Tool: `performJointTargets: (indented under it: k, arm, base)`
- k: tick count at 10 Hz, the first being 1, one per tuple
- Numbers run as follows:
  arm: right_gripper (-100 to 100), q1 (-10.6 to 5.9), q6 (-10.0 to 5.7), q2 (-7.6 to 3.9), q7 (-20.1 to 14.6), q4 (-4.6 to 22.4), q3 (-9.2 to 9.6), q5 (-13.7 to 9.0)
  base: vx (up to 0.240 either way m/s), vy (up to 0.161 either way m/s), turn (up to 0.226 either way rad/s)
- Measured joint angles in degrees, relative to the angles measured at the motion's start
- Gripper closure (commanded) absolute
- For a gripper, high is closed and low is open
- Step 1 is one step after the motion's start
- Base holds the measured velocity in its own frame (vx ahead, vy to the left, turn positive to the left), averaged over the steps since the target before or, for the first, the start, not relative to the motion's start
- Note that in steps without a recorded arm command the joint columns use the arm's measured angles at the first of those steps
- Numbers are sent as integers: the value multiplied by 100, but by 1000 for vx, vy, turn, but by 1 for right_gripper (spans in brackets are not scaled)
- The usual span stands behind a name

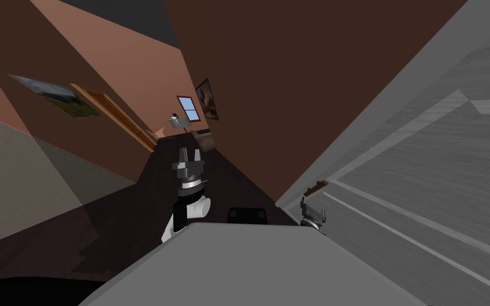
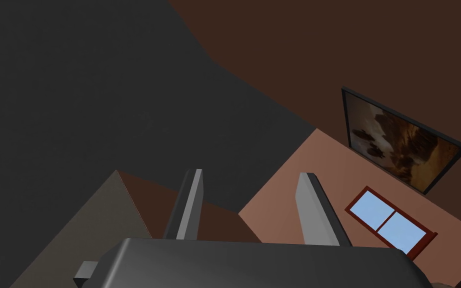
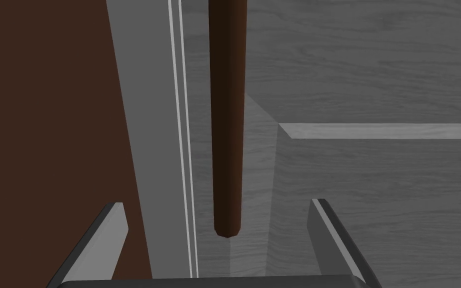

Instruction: Pull the door open

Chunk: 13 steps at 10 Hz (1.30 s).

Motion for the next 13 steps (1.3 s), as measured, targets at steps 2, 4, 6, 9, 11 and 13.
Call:
performJointTargets:
  k: [2,4,6,9,11,13]
  arm:
    - [-100,-63,-31,-135,-226,209,12,30]
    - [-100,-92,-61,-263,-444,382,31,65]
    - [-100,-152,-111,-401,-697,617,54,107]
    - [-100,-186,-150,-623,-1052,887,80,162]
    - [-100,-222,-175,-785,-1305,1076,90,190]
    - [-100,-269,-214,-905,-1522,1274,110,226]
  base:
    - [121,-6,-44]
    - [92,-23,-38]
    - [100,-28,-47]
    - [96,-16,-46]
    - [97,-12,-40]
    - [114,-32,-36]
